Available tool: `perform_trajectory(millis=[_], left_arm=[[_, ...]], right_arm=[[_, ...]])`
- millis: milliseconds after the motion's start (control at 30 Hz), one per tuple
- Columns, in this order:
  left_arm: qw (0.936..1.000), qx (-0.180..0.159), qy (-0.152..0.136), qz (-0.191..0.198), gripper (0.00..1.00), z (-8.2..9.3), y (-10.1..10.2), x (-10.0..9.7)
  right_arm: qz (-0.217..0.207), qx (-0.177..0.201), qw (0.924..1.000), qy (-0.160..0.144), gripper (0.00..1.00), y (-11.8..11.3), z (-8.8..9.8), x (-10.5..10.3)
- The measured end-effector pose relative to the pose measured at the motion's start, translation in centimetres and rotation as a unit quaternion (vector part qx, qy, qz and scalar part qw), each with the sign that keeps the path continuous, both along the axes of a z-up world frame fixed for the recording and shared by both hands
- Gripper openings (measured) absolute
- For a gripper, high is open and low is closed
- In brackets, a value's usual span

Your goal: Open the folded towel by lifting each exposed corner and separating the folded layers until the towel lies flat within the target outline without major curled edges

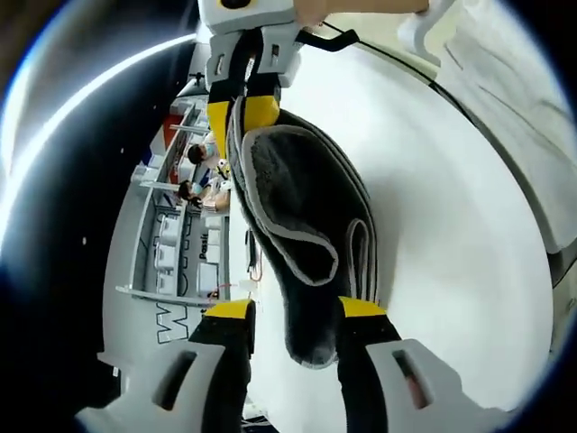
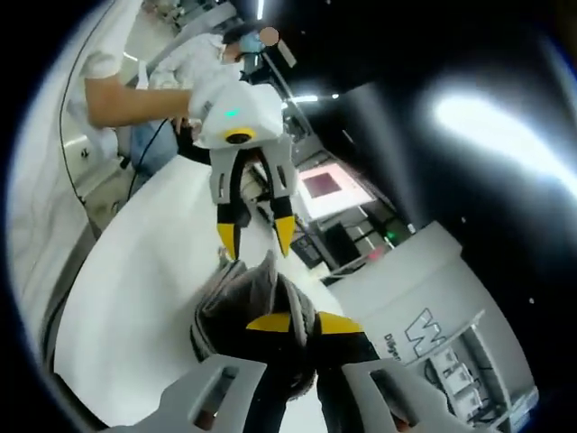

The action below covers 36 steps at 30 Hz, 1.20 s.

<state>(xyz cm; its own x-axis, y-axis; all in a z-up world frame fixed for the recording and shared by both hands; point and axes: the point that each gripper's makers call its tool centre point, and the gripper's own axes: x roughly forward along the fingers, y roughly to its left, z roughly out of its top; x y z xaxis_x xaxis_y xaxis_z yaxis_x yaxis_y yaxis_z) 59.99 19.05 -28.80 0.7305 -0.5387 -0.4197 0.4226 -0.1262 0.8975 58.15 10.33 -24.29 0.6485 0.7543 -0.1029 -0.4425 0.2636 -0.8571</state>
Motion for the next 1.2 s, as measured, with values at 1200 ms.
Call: perform_trajectory(millis=[1200], left_arm=[[0.9974,0.009,0.068,0.021,0.33,-3.2,0.9,1.6]], right_arm=[[-0.059,0.082,0.9936,-0.051,0.01,-6.4,6.4,0.6]])
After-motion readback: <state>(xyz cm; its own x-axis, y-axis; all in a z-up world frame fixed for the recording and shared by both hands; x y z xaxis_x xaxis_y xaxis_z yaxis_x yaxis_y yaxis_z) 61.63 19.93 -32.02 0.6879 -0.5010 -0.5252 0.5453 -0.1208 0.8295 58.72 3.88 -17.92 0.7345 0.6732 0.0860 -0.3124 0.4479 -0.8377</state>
